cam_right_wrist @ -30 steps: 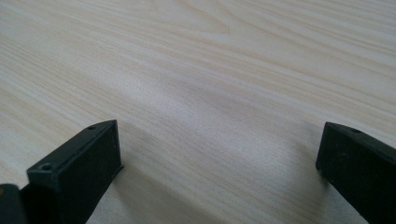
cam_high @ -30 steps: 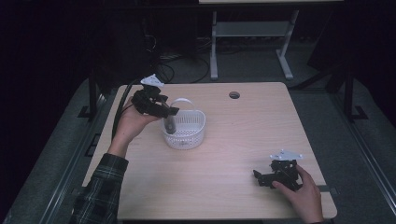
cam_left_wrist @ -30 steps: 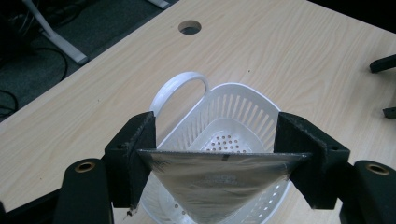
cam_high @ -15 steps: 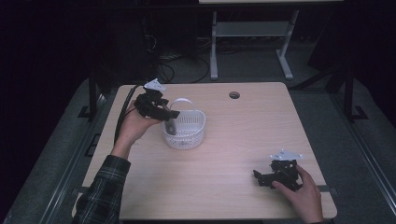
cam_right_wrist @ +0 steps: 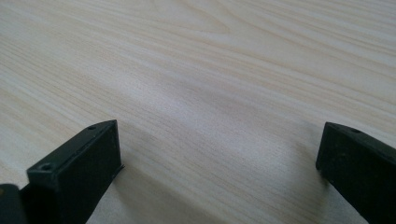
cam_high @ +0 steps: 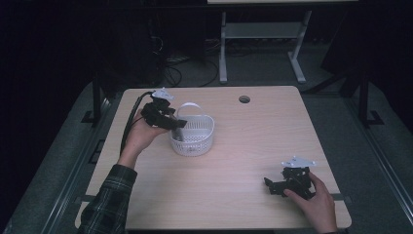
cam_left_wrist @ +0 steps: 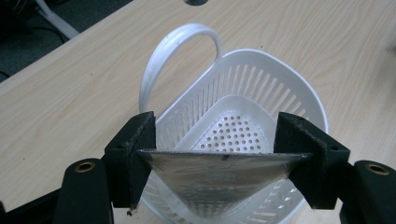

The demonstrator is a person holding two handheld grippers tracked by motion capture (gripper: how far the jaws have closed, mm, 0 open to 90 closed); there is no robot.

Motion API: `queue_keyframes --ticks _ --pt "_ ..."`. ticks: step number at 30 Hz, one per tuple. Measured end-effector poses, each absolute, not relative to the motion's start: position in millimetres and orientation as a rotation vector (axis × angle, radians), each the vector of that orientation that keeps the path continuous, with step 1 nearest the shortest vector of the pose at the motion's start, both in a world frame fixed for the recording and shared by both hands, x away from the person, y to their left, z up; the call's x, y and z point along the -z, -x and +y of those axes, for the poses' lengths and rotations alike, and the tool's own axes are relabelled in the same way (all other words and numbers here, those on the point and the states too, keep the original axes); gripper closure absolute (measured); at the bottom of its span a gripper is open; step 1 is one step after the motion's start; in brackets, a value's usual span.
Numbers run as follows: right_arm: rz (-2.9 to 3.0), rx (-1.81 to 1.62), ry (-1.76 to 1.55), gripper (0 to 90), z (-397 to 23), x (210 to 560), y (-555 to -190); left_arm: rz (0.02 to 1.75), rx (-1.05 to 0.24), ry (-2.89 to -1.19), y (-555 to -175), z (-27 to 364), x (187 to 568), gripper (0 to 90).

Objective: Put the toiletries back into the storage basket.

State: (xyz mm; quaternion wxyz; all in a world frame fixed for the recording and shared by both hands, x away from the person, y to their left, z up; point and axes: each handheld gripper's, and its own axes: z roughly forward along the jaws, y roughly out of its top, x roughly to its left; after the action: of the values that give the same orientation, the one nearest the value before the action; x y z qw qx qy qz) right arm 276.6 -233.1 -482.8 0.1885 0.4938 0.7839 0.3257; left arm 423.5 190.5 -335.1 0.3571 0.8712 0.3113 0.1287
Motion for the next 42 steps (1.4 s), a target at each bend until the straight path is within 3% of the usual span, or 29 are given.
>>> queue_keyframes --ticks 28,42 --pt "2.205 -0.916 -1.388 0.0 -233 483 -277 0.82 -0.309 -2.257 -423 192 358 28.9" --pt "2.205 -0.916 -1.388 0.0 -233 483 -277 0.819 -0.316 -2.247 -422 193 356 14.6"
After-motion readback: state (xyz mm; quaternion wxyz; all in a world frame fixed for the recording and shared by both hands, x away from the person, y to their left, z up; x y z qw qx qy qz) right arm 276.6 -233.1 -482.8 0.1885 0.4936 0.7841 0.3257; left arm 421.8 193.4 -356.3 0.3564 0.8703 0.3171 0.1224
